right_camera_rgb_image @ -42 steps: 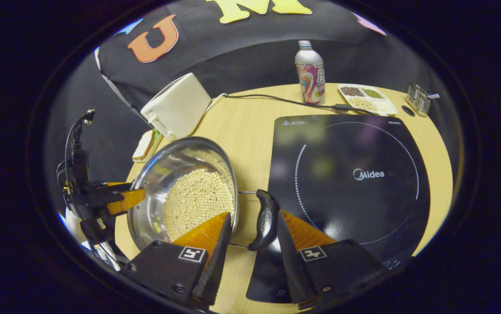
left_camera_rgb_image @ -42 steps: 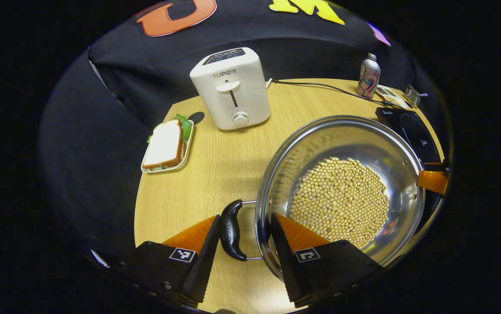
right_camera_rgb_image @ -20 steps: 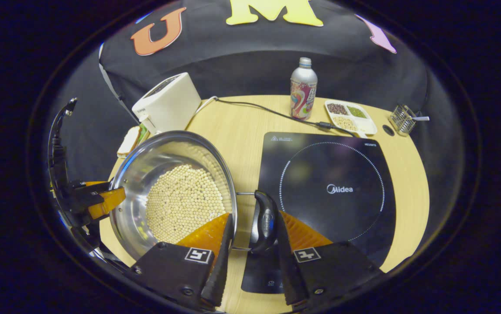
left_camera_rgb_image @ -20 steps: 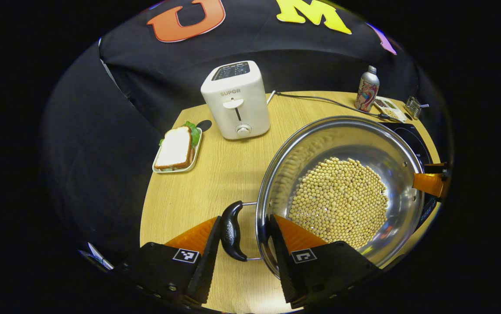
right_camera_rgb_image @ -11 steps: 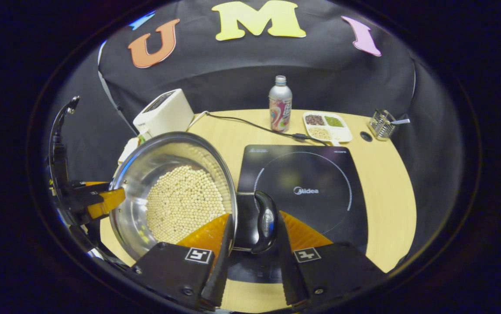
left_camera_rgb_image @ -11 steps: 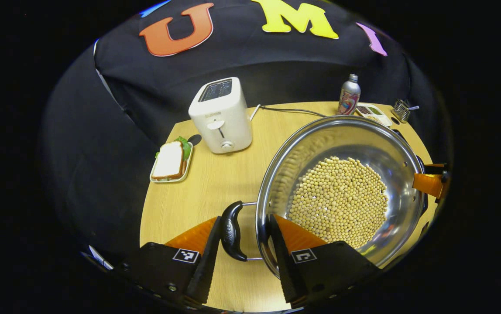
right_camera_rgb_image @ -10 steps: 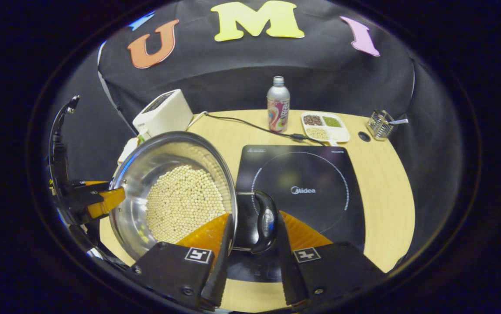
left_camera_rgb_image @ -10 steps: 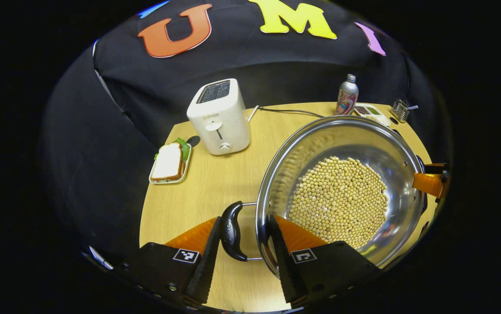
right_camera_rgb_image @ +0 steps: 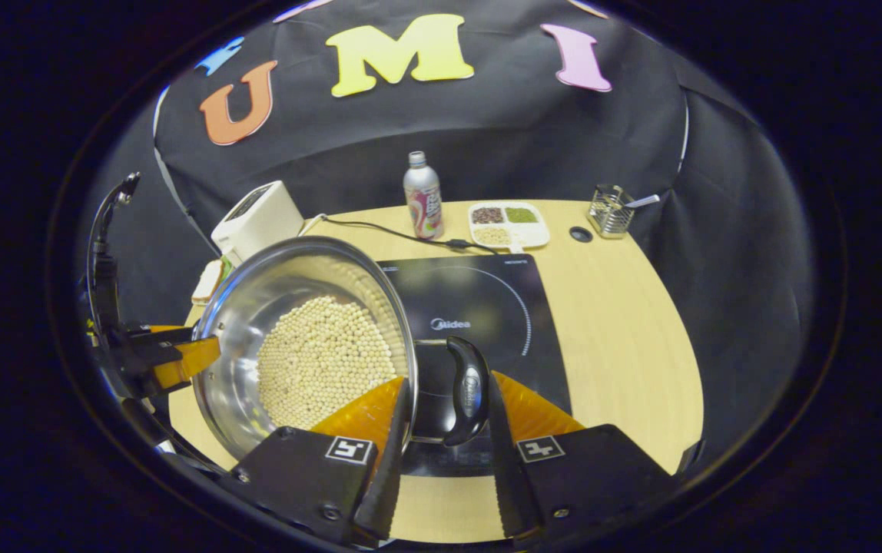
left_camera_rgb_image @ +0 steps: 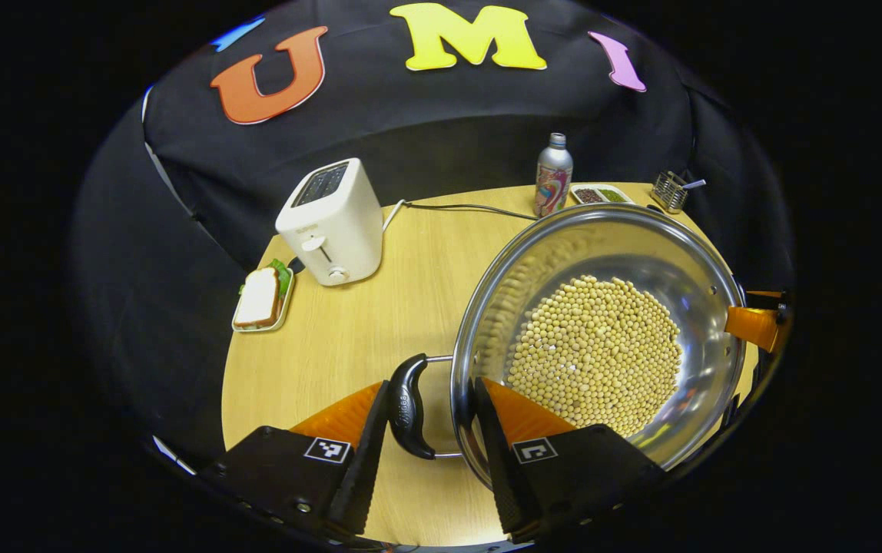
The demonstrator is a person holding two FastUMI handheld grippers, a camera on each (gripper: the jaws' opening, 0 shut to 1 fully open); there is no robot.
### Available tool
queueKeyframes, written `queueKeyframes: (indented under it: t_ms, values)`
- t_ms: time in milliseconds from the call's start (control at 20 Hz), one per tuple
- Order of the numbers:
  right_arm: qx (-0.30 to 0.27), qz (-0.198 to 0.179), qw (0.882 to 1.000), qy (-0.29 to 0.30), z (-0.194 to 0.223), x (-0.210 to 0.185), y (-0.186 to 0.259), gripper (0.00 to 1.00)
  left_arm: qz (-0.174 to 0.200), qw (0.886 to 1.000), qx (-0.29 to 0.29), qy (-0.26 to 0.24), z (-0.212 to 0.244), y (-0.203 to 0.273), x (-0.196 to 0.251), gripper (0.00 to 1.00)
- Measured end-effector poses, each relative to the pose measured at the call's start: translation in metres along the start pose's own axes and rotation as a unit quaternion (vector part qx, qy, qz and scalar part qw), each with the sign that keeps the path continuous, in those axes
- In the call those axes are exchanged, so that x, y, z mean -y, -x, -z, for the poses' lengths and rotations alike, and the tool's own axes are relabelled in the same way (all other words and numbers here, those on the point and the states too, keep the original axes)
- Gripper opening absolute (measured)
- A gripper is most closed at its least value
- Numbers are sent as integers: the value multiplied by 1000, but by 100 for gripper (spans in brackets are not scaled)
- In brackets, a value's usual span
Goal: First push the handle of the pot to place it horizontally, then grasp the pot with both hands and set it on the induction cooktop.
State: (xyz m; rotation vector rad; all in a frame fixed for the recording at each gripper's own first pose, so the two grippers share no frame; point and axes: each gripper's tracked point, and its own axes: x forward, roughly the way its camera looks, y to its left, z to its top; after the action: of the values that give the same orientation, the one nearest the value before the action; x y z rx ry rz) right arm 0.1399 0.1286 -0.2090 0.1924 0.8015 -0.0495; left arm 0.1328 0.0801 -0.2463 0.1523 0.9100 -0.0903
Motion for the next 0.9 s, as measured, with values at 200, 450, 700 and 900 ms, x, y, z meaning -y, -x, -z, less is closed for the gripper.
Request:
queueKeyframes:
  t_ms: [200,450,700,900]
  values:
    - [7,15,1000,3,-4,40,4,51,16,1000,-2,-7,-6,-5,40,62]
    - [-4,18,1000,-1,-9,78,-2,52,22,1000,-8,-6,-13,-21,83,62]
    - [-4,6,1000,20,-25,103,-29,52,9,1000,-19,11,-19,-34,101,62]
    - [-21,-11,999,27,-39,110,-50,52,-6,999,-28,20,-27,-44,106,72]
